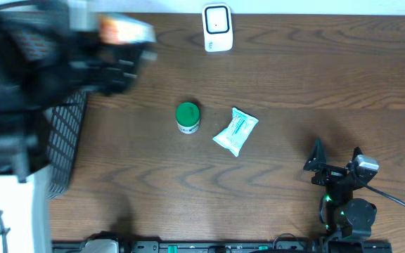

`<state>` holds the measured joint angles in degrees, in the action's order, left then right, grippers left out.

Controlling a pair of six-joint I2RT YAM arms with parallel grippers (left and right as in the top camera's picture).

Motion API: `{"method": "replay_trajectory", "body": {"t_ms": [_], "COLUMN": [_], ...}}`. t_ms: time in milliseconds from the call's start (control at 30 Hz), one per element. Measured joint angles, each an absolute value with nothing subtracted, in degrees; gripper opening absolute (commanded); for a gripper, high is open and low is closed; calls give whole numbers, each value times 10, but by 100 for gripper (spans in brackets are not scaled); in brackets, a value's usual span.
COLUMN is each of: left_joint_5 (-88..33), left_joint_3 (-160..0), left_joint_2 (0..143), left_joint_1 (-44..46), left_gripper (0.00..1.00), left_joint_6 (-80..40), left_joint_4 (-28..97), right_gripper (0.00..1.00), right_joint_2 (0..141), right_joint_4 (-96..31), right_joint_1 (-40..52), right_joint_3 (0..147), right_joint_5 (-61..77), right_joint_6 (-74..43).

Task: Scan the item barcode
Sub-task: 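Carry the tissue pack out and place it right of the wipes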

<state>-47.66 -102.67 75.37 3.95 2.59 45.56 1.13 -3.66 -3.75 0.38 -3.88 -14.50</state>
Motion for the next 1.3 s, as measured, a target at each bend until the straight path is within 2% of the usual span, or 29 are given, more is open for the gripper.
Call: {"method": "replay_trajectory", "body": {"t_ms": [67,233,500,700,800,1100,1300], "left_joint_5": [-454,-373,-213,-163,-154,-105,-71], "left_joint_3": [-1027,-1027,-1027,-1027,-1027,-1044,-1091], "left_joint_2": [788,903,1112,1229,1265,1259,1085], "left_joint_1": [127,279,399,434,449,455,415], "left_gripper": [72,72,72,73,98,98,98], "left_joint_6": [23,19,20,19,18,37,95], "left_joint_4": [448,420,367,329,323,343,401], "right_gripper": [99,99,99,99,99,99,99], "right_joint_2": [11,11,11,11,11,11,11], "right_joint_4": [-37,-37,-37,-37,-37,-37,-37], "right_joint_1": [-37,-37,-37,-37,-37,-37,-37], "right_joint_3": [4,4,4,4,4,4,4], "right_joint_5": [-39,-39,-39,-39,-39,-39,-39], "right_joint_6": [-145,-145,-145,-145,-145,-145,-145]}}
